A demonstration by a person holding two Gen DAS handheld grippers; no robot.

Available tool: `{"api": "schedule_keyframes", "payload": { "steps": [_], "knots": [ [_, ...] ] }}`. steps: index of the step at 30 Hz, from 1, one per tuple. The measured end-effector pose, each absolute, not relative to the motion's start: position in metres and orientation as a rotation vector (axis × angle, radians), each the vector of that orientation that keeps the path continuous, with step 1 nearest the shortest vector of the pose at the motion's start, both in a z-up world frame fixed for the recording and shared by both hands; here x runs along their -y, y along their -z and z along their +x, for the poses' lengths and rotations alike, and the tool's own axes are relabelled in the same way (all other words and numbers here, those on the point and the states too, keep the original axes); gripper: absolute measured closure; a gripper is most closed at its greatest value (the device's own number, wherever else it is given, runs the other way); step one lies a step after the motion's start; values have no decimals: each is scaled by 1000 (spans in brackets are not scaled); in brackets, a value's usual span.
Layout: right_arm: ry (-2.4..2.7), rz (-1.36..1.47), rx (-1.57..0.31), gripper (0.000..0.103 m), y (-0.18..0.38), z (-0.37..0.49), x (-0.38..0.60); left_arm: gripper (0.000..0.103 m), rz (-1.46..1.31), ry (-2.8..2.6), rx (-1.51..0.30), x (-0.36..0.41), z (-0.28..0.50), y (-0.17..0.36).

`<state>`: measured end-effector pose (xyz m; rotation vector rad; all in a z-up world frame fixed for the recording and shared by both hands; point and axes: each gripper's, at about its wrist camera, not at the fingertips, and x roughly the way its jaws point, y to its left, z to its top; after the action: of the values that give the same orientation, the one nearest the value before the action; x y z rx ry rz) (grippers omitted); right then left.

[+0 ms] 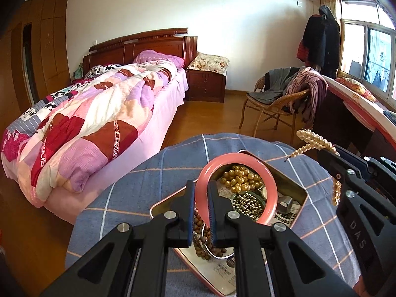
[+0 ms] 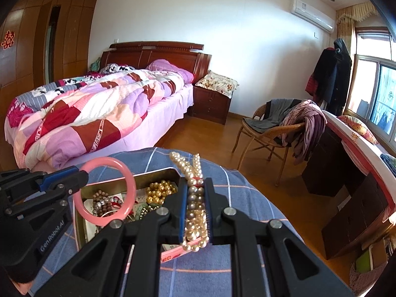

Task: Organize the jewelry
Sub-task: 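Carry the pink bangle with left and pearls with right over the tin, then lower both into the tin and open both grippers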

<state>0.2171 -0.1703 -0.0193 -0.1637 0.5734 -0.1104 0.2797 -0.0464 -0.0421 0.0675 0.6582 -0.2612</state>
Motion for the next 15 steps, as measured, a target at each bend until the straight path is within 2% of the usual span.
{"api": "schedule_keyframes", "payload": {
  "steps": [15],
  "knots": [
    [84, -136, -695, 87, 60, 254, 176, 94, 71, 220, -728, 43, 310, 75]
  ]
}}
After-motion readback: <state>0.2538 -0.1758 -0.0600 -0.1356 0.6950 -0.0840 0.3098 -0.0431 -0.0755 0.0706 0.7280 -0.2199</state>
